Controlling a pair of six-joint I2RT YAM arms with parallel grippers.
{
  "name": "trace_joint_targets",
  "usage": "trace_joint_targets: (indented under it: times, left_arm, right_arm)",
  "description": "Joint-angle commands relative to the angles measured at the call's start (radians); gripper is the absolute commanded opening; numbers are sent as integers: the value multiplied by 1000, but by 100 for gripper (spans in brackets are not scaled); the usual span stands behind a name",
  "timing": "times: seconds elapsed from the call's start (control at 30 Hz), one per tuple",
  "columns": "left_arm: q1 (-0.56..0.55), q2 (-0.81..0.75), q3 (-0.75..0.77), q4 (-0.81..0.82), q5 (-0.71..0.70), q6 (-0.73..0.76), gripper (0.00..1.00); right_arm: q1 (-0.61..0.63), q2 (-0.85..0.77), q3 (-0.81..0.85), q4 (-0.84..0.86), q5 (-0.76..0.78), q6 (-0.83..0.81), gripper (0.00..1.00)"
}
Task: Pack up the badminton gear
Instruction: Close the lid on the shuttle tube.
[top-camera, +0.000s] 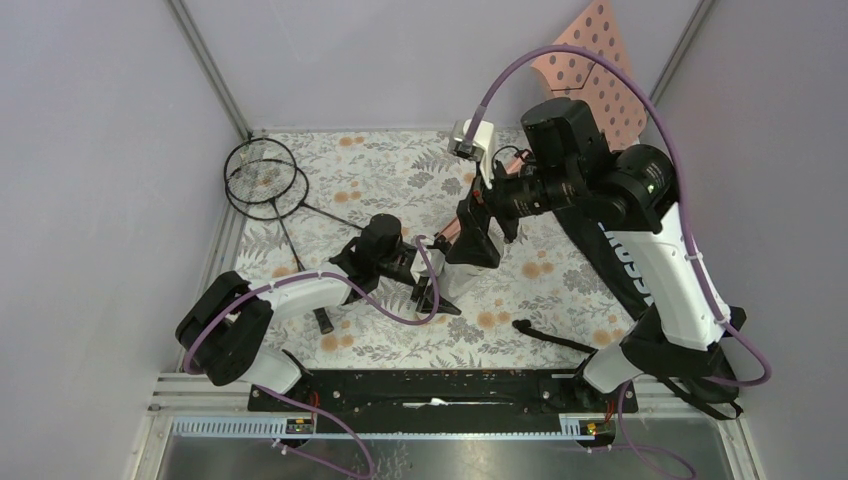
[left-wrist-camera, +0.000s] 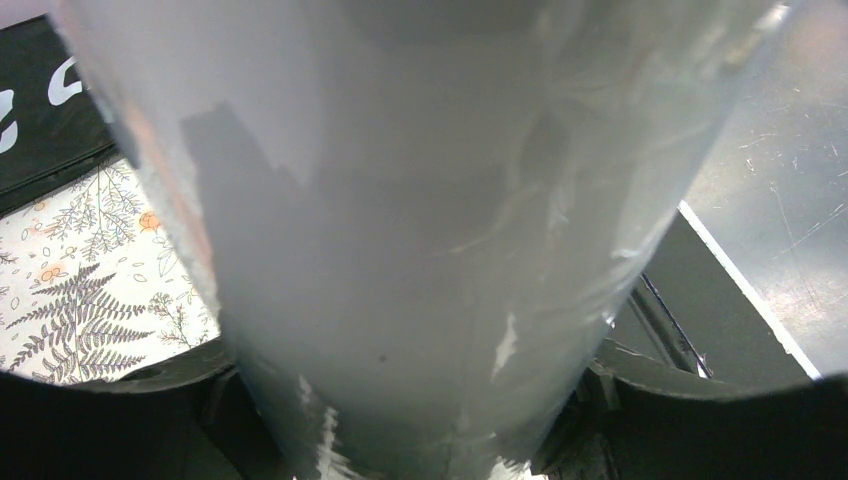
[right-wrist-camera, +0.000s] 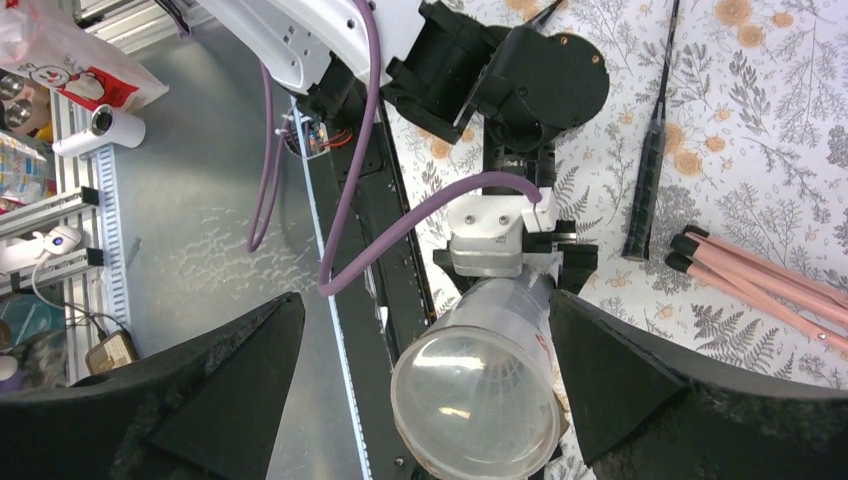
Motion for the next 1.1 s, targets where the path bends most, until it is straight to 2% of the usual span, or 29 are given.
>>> trace_joint_targets:
  times: [0.0, 0.57, 0.7, 0.8, 0.9, 1.07]
  left_arm:
    - [-4, -7, 21, -33, 21, 11, 65]
    - [-4, 6, 30, -38, 24, 9, 64]
    - [-3, 5, 29, -41, 25, 12, 64]
    - [-4, 5, 27, -41, 18, 12, 64]
    - [-4, 6, 28, -41, 17, 11, 64]
    - [-4, 9, 32, -38, -4, -5, 64]
  right_arm:
    - [11, -35, -28, -4, -21, -16, 100]
    - [11, -108, -168, 60, 7, -14, 100]
    - [10, -163, -239, 207, 157, 25, 100]
    - [11, -253, -350, 371, 238, 42, 100]
    - [11, -329, -453, 448, 306, 72, 100]
    - [11, -400, -531, 487, 263, 121, 100]
